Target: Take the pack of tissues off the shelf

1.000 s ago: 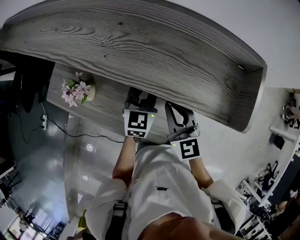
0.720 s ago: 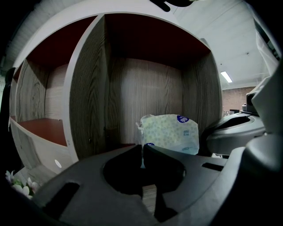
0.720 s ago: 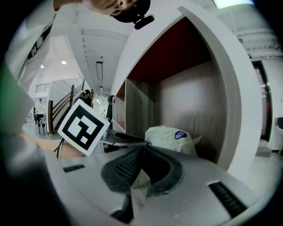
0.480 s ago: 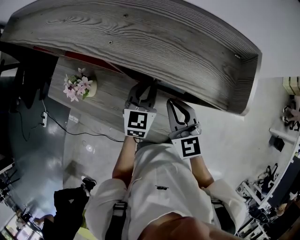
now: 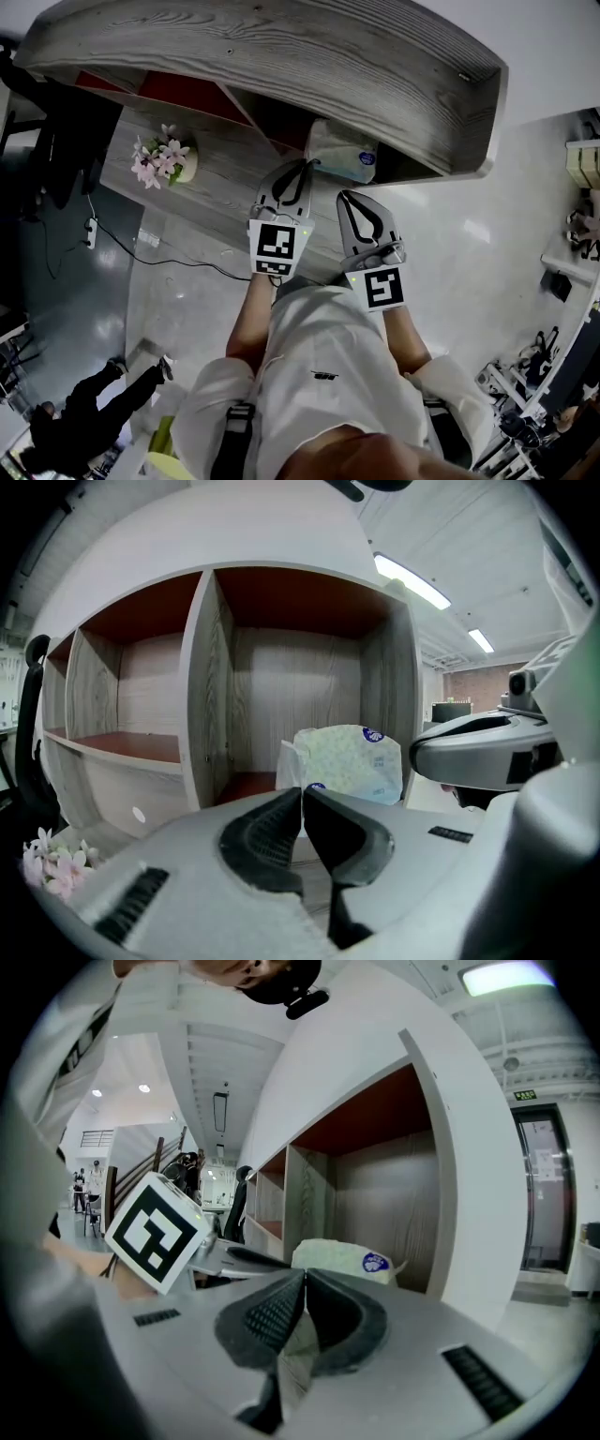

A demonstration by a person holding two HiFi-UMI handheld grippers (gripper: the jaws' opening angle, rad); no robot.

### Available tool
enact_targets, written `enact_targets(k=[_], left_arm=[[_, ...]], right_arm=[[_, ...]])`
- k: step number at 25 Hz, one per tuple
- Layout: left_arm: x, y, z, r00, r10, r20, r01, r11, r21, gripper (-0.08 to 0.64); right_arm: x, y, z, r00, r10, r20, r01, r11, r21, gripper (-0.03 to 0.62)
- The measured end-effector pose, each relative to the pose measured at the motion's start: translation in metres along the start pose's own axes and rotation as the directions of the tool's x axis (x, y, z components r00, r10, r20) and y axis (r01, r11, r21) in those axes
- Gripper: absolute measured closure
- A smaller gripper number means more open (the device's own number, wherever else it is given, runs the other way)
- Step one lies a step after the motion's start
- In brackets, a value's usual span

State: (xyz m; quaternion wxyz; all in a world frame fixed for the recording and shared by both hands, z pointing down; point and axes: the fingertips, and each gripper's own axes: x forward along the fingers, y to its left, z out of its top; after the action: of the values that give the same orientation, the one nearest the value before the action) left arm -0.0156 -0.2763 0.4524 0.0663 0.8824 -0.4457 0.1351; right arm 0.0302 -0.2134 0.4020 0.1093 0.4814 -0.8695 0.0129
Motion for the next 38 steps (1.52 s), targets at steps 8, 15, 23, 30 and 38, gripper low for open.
enact_targets(k=[8, 15, 23, 30, 38], left_arm=[[-0.029, -0.011, -0.007, 1.000, 0.016, -0.002, -0.016, 1.000, -0.011, 0.528], [-0.051, -0.012, -0.022, 0.999, 0.037, -0.017, -0.038, 0.999, -0.022, 0.528], [-0.071, -0.019, -0.040, 0.998, 0.047, -0.038, -0.049, 0.998, -0.035, 0.528], [-0.081, -0.028, -0.070, 0.996, 0.039, -0.080, -0.043, 0.998, -0.055, 0.528], [-0.083, -0.031, -0.103, 0.992, 0.037, -0.120, -0.047, 0.995, -0.088, 0.528]], right_arm=[[-0.022, 0.009, 0.000, 1.000, -0.019, 0.005, 0.019, 1.000, -0.003, 0.565], [-0.032, 0.020, -0.004, 1.000, -0.016, 0.003, 0.016, 1.000, -0.010, 0.565], [-0.043, 0.031, -0.013, 1.000, -0.017, -0.010, 0.017, 1.000, -0.005, 0.566], [-0.053, 0.044, -0.031, 0.999, -0.010, -0.047, 0.010, 1.000, 0.005, 0.565], [-0.055, 0.056, -0.060, 0.994, 0.003, -0.112, -0.001, 1.000, 0.019, 0.566]])
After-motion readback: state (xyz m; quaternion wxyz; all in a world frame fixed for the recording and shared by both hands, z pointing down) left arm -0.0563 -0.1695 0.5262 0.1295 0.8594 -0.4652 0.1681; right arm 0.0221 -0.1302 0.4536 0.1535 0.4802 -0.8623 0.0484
